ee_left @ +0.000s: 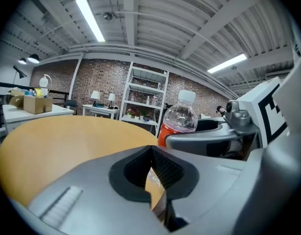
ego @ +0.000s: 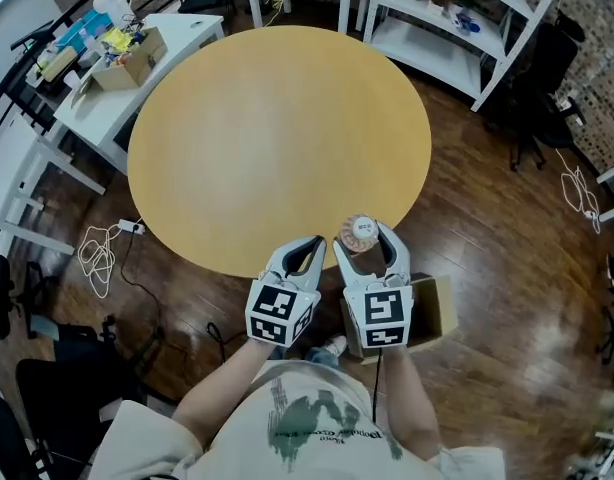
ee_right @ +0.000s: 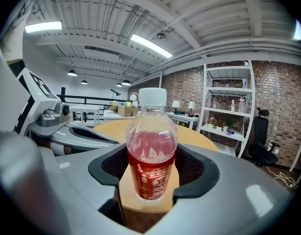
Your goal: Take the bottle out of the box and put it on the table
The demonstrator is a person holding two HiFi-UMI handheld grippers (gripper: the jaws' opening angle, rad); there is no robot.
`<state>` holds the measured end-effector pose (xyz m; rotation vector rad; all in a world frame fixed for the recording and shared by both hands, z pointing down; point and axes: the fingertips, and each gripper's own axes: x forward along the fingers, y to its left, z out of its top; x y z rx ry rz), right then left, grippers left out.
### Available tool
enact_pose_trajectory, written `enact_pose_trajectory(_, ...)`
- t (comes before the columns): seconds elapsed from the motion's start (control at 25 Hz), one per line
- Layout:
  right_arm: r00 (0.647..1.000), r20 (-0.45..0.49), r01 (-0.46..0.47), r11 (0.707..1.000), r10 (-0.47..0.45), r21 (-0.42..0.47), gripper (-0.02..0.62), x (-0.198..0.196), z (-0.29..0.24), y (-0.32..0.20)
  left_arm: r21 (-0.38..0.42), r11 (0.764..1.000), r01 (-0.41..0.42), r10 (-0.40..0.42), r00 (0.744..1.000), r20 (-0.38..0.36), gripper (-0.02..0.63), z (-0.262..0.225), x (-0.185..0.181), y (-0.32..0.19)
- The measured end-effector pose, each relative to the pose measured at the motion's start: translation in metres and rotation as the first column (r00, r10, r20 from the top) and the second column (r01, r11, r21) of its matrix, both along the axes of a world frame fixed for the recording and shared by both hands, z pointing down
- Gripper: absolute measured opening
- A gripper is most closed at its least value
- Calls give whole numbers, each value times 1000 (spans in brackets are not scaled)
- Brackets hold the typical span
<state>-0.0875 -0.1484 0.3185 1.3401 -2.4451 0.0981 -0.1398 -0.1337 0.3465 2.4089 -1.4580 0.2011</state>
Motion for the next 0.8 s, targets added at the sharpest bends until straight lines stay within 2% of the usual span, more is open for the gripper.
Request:
enact_pose_trajectory(0.48, 997, 1, 80, 997, -80, -20, 293, -139, 16, -36, -7, 992, 127, -127, 992, -4, 0, 4, -144, -14)
enact_pose_trajectory(0.8, 995, -10, 100, 993, -100, -56, 295, -203, 41, -45, -9, 990, 140, -141, 990, -16, 0, 11, -205, -25)
